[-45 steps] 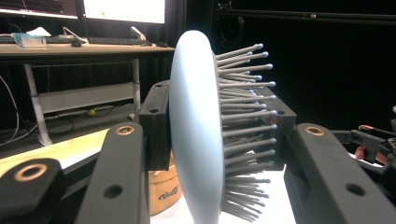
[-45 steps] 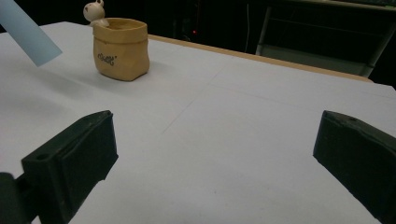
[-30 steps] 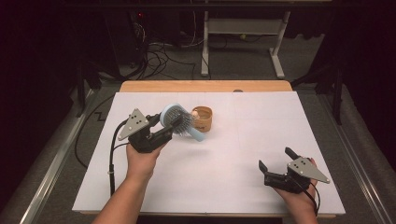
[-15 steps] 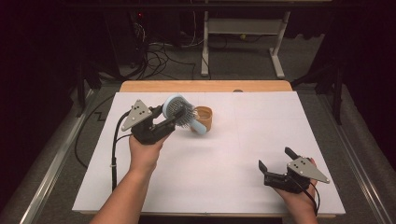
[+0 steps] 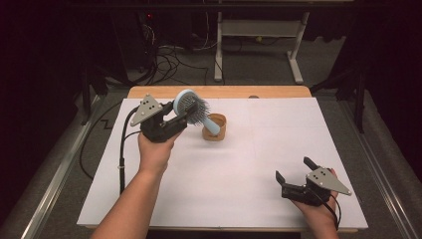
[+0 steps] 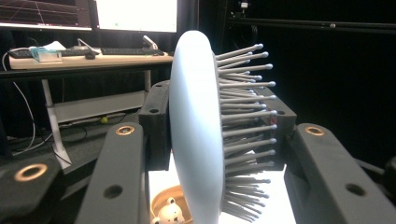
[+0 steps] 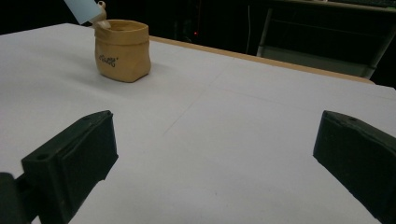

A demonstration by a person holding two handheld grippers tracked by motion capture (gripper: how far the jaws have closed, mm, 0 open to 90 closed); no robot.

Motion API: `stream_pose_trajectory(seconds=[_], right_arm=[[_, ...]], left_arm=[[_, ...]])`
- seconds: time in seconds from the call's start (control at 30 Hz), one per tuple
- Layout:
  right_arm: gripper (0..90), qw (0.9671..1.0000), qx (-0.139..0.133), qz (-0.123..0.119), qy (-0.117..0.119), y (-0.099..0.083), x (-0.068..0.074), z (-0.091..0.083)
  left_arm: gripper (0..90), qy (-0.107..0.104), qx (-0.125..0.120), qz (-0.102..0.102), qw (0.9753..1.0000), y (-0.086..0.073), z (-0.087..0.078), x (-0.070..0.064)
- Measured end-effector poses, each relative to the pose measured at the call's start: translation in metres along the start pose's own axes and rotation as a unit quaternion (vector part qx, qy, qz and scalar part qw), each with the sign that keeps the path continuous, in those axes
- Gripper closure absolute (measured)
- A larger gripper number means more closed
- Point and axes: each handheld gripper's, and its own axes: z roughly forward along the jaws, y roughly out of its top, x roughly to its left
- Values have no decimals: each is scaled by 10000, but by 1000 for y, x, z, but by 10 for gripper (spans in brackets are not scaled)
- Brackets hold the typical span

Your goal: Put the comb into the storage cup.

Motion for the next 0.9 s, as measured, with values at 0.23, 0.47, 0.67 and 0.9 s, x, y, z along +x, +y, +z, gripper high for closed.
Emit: stream_pose_trajectory(seconds=[0.23, 0.47, 0.67, 0.9], right_arm=[[2, 10000, -6, 16, 2, 0, 0, 0], [3, 9999, -11, 122, -7, -1, -3, -1], [2, 9999, -22, 152, -19, -3, -4, -2], [2, 9999, -37, 127, -3, -2, -3, -2]], left_arm=[[563, 31, 7, -5, 10000, 10, 8, 4], [563, 78, 95, 0, 9999, 17, 21, 7], [562, 101, 139, 15, 9999, 20, 31, 6], [563, 93, 223, 0, 9997, 18, 44, 8]])
